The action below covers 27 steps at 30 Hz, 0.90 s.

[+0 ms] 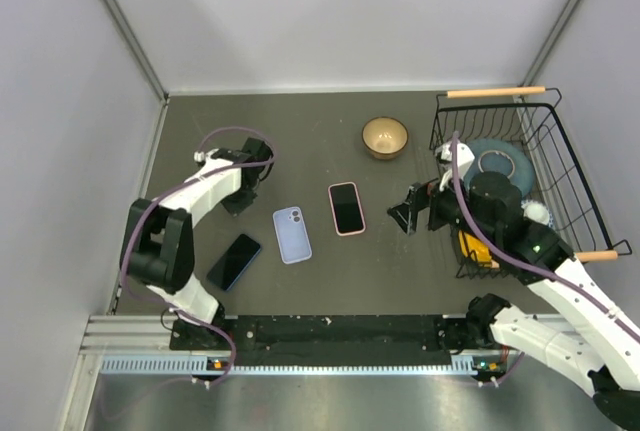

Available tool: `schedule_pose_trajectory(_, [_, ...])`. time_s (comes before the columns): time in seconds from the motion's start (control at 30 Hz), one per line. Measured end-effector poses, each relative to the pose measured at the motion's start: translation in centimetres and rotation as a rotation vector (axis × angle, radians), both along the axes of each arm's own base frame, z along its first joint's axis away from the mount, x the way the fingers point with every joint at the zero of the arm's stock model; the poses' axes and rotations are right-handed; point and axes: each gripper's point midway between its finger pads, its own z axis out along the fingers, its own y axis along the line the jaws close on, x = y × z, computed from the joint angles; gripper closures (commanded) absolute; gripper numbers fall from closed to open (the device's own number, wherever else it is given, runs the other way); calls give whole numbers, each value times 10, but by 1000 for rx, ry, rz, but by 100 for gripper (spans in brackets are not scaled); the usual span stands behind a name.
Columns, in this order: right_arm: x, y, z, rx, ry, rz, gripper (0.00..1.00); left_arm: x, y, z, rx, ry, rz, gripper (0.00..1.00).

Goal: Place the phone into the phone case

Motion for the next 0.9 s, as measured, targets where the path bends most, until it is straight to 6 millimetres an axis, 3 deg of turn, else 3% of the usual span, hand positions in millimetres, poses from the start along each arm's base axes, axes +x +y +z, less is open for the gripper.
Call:
schedule_pose_trajectory(0.1, [1,-3,0,-5,-6,-13,1,-7,11,20,29,-31,25,100])
schedule_pose_trajectory(0.2, [2,-1,-4,-13,6,-10,1,-27,33,32,66,-45,96,100])
schedule_pose_trajectory(0.3, [2,4,-11,-23,35,14,1,-58,64,26,115,6,180,100])
schedule_pose_trajectory(0.4, [1,8,-18,-32,61,32,1,-84,85,12,153,91,209,88])
schedule_pose_trajectory(0.47, [-1,9,-19,-32,66,39,1,-89,86,4,150,124,177,90])
schedule_pose_trajectory(0.5, [-2,8,-18,-30,64,41,1,-89,85,1,144,127,167,100])
schedule_pose_trajectory(0.9, [-10,2,-3,9,14,41,1,-94,79,-25,120,220,138,100])
